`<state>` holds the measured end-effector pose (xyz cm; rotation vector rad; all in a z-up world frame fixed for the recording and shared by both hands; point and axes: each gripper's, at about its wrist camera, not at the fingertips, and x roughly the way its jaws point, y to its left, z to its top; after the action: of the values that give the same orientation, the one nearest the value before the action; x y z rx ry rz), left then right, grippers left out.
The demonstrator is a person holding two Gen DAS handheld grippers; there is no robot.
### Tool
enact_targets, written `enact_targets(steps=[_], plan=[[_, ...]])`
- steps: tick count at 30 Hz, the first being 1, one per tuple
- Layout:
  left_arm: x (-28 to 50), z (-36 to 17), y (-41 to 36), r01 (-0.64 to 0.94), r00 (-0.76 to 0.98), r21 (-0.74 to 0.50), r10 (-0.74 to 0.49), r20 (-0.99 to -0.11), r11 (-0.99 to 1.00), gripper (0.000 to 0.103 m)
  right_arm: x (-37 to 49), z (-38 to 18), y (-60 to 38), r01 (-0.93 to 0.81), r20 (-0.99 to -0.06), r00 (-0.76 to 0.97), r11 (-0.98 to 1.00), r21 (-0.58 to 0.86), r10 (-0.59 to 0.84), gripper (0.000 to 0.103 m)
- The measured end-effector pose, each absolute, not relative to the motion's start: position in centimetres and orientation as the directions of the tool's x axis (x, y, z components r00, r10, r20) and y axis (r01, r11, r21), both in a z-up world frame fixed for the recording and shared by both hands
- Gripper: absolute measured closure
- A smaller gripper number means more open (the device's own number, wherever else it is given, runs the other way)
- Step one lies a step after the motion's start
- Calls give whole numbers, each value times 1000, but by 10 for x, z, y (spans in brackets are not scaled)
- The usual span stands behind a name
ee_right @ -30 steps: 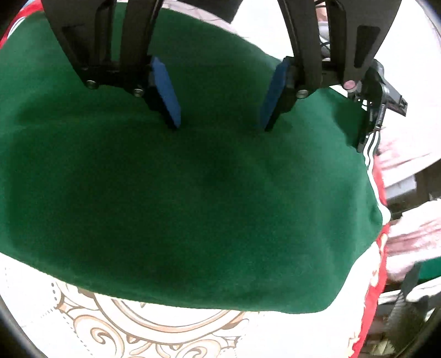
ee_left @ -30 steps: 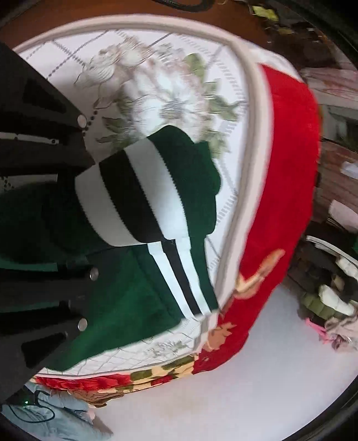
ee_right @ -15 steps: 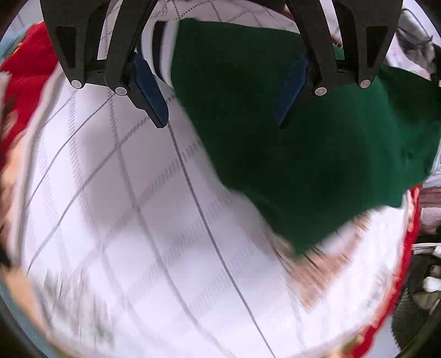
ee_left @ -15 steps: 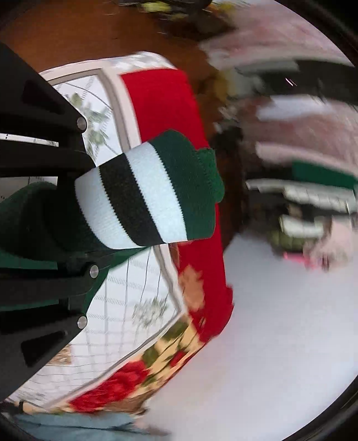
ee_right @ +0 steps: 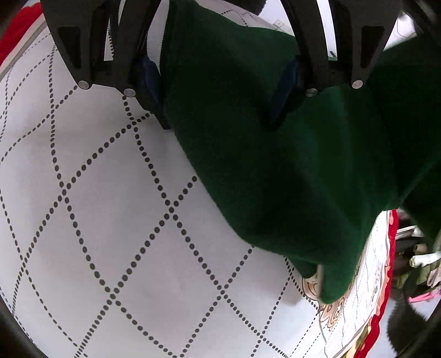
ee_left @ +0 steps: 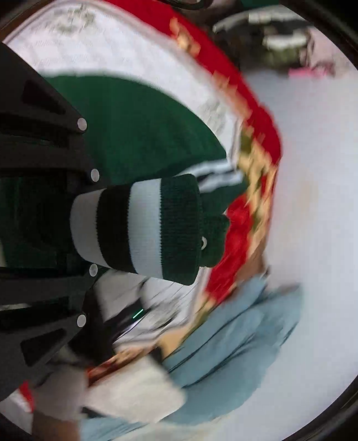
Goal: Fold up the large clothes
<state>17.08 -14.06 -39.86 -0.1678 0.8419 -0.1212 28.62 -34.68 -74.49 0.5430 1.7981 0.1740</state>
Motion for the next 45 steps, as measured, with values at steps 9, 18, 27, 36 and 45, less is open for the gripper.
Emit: enact_targets(steps=[9,18,27,36,45], plan=[[165,-444,-208,190,568,-138,-223,-792,972,84,281,-752,-384,286,-844,-195,852,439,500,33],[153,-433,-183,169,483,-99,-170,-859,981,9,292,-717,-438,362,-843,-117,813,456,525,29],[138,-422,-123,-106,407,-89,-39,-913,990,4,284,-634,-462,330,-767,30,718,613,641,13],[146,-440,-50,-337,323,44,160,-933,940,4,303,-658,-392,270,-688,-137,695,666,713,74],[158,-468,-46,-342,245,121,212,-946,932,4,275,-683,-453,307,-837,-169,835,457,521,82]])
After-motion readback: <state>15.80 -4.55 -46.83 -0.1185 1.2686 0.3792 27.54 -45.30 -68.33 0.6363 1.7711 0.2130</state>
